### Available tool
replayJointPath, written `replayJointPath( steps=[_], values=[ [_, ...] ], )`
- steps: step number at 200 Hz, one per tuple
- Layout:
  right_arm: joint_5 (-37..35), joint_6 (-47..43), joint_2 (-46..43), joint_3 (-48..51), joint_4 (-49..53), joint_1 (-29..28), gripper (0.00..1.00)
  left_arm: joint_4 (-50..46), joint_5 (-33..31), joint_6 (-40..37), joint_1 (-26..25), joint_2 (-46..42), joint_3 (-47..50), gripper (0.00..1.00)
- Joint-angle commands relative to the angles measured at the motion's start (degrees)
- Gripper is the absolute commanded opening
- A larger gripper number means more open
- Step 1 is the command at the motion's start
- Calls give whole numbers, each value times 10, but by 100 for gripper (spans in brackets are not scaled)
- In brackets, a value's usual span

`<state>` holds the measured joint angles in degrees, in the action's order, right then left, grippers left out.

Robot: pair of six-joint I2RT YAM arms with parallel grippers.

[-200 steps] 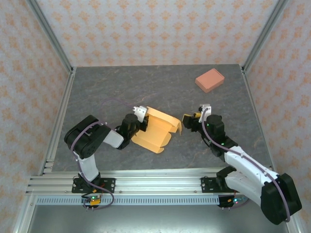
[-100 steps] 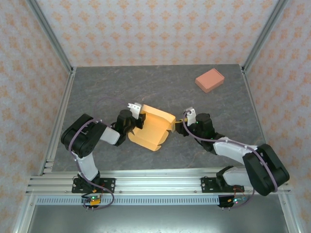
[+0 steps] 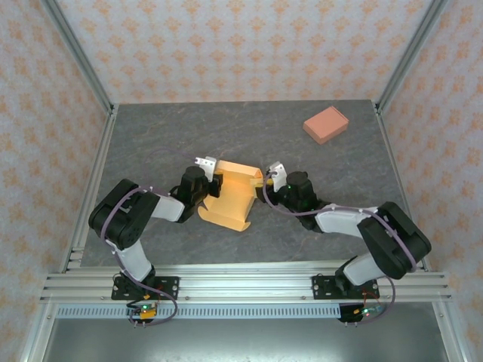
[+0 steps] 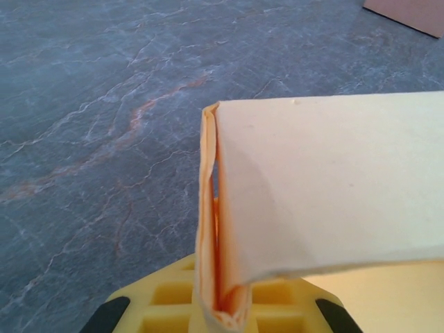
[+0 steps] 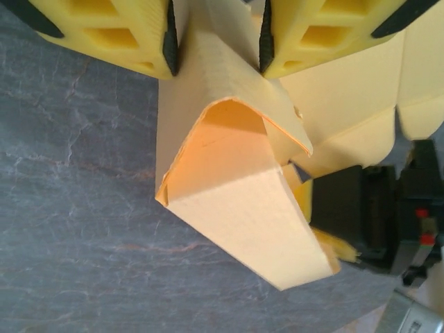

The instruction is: Fold the paper box

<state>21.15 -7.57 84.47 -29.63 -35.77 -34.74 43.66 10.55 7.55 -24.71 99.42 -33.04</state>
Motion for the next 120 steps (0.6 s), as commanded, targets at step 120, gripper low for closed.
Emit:
replayJointPath(
  steps=[120],
  values=[
    [-233, -35, 122, -80, -199, -47, 39, -144, -61, 45, -69, -105, -33, 0]
  ],
)
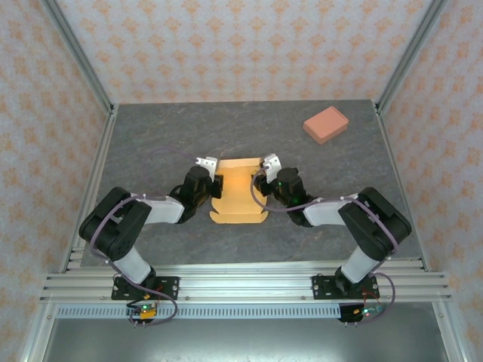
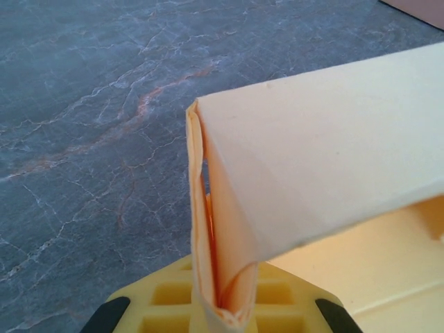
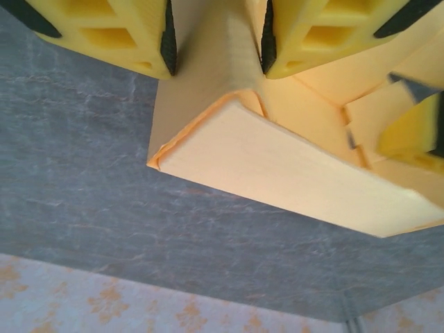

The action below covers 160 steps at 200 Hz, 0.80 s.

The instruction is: Fold the paper box

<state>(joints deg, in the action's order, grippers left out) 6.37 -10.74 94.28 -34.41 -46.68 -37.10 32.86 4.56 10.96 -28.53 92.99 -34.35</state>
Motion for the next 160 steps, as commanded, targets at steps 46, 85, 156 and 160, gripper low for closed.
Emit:
replayJointPath(
  steps=[46, 85, 156, 160],
  values=[
    [-301, 6, 83, -78, -154, -52, 18, -73, -63, 55, -47, -68, -22, 0],
    [-467, 31, 109, -103, -175, -68, 0, -119, -63, 96, -51, -81, -45, 0],
    [-447, 109, 86, -90, -104, -67, 15, -135, -113, 136, -58, -102, -38, 0],
    [-413, 110, 79, -87, -103, -67, 20, -138, -114, 135, -58, -101, -40, 0]
  ],
)
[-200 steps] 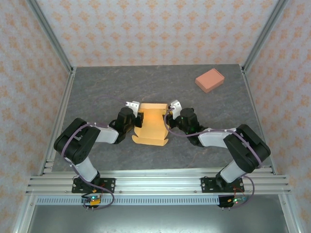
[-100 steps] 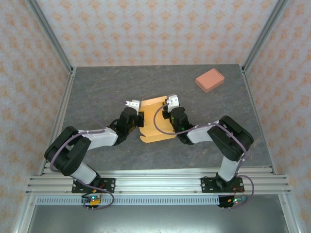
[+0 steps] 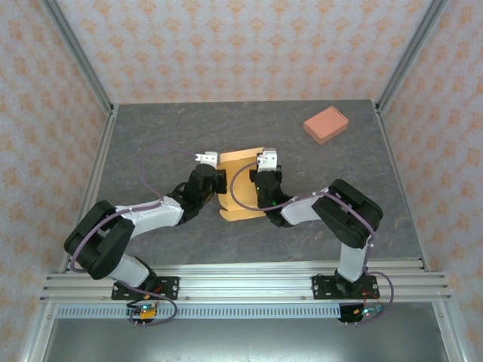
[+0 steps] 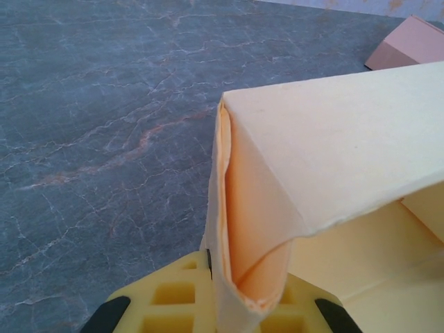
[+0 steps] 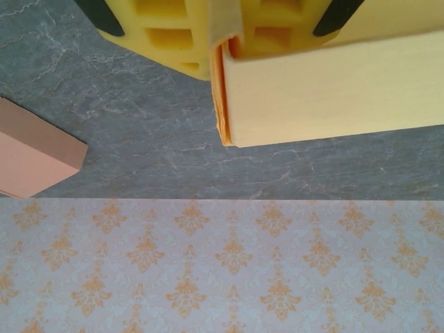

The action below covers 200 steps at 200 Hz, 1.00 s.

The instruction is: Fold the paper box

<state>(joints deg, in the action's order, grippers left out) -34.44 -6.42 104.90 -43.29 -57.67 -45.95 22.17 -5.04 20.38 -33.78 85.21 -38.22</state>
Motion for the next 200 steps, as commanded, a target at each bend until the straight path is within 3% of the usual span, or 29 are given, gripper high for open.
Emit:
replayJointPath(
  steps=[1, 35, 52, 76, 96, 172, 190, 200],
  values=[
    [3, 67, -29, 3, 8, 22, 21, -31, -18, 41, -6, -23, -2, 0],
    [294, 16, -107, 72, -1, 42, 41, -73, -43, 45, -5, -20, -23, 0],
    [379, 5, -142, 87, 39, 62, 49, -98, -70, 57, -5, -21, -31, 0],
    [452, -19, -182, 98, 99, 85, 54, -104, -80, 57, -5, -28, -32, 0],
    [522, -4, -204, 104, 122, 119, 64, -111, -78, 53, -5, -30, -36, 0],
    [662, -96, -212, 83, 237, 144, 68, -120, -78, 40, -5, -31, -41, 0],
    [646, -149, -223, 83, 266, 155, 69, -122, -85, 16, -5, -39, -36, 0],
    [594, -177, -228, 90, 257, 156, 72, -128, -96, 11, -4, -45, -34, 0]
  ],
)
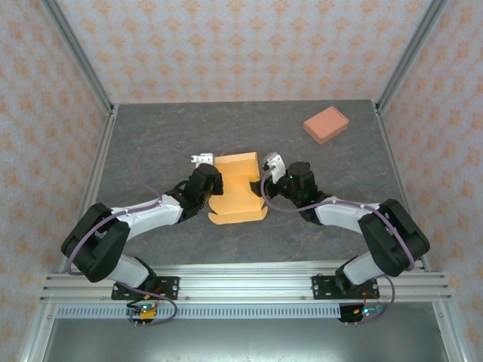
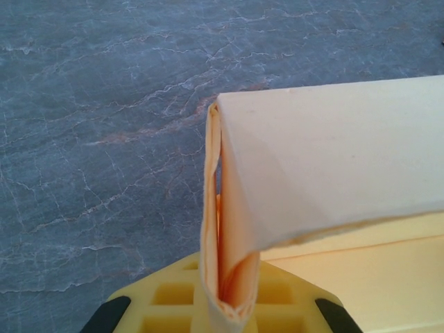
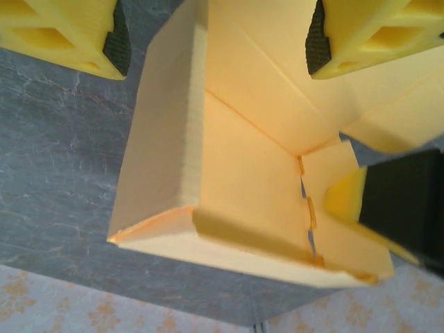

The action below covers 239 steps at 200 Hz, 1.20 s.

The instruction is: Fold the paper box

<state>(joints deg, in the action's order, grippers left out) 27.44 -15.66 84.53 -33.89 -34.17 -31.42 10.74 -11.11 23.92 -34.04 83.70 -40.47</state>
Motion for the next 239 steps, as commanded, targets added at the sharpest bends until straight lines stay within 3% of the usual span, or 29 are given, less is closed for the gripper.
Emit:
replayJointPath(
  steps=[1, 10, 35, 66, 121, 146, 176, 217, 239],
  values=[
    [-27, -83, -24, -3, 21, 11, 72, -15, -36, -24, -1, -31, -11, 0],
    [-79, -65, -19, -1, -1, 11, 72, -18, -42, -22, 0, -35, -10, 0],
    [-96, -15, 5, -24, 6, -2, 67, -16, -41, -2, 1, -36, -10, 0],
    [-221, 44, 50, -42, -56, -50, 64, -12, -39, 22, 1, -26, -10, 0],
    [-414, 31, 127, -98, -74, -98, 49, -11, -29, 44, 1, -25, -12, 0],
    [-482, 22, 149, -108, -97, -109, 25, -8, -24, 50, 1, -24, -12, 0],
    [-591, 10, 178, -118, -135, -127, 11, -6, -21, 57, 0, -24, -11, 0],
    [-602, 43, 171, -107, -143, -133, 18, -4, -20, 64, 0, -24, -10, 0],
    [-521, 55, 115, -79, -128, -132, 39, -17, -28, 81, 0, -25, -15, 0]
  ],
)
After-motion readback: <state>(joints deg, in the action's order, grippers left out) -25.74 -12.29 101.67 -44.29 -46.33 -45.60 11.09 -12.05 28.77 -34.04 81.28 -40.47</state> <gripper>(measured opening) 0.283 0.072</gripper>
